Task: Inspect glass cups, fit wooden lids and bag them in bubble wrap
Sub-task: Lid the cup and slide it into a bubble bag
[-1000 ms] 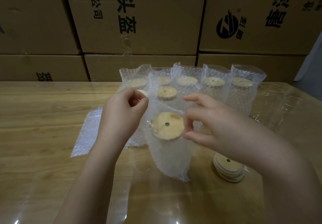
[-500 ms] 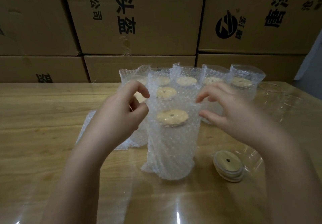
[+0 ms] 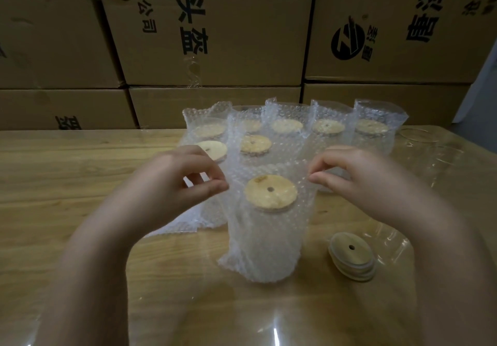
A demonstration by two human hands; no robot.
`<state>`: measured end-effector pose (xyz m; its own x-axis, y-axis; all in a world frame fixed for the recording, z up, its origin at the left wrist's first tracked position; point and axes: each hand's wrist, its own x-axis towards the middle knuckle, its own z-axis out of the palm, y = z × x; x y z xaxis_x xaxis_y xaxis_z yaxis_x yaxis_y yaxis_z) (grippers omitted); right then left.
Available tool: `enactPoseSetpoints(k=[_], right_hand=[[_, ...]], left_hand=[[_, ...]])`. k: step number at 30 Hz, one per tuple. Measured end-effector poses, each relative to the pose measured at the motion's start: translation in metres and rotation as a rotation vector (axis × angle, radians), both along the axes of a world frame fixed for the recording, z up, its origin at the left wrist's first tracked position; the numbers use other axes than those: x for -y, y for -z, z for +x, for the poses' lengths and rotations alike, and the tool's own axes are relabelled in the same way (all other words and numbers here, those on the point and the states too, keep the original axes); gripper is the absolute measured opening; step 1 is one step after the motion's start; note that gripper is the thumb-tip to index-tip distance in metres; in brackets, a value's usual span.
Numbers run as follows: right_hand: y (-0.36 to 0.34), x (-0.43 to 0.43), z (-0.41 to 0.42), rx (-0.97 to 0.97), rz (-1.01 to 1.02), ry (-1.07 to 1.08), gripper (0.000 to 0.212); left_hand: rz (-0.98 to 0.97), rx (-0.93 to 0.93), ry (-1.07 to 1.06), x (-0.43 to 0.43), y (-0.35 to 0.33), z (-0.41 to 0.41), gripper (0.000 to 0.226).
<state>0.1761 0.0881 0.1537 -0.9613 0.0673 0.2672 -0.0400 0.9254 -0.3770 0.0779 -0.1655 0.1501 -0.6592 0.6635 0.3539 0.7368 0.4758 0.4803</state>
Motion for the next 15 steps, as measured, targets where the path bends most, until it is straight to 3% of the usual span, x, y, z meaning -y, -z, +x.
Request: enactPoseSetpoints(k=[8, 15], right_hand=[[0.0012, -0.0028, -0.0055, -0.296, 0.021, 0.047, 0.012], [0.0027, -0.0030, -0.0038, -0.262, 0.078, 0.088, 0.010]], left_hand=[[0.124, -0.231, -0.084, -0.0011, -0.0043, 0.0018, 0.041], [0.104, -0.197, -0.124, -0.0012, 0.0019, -0.0029, 0.016]])
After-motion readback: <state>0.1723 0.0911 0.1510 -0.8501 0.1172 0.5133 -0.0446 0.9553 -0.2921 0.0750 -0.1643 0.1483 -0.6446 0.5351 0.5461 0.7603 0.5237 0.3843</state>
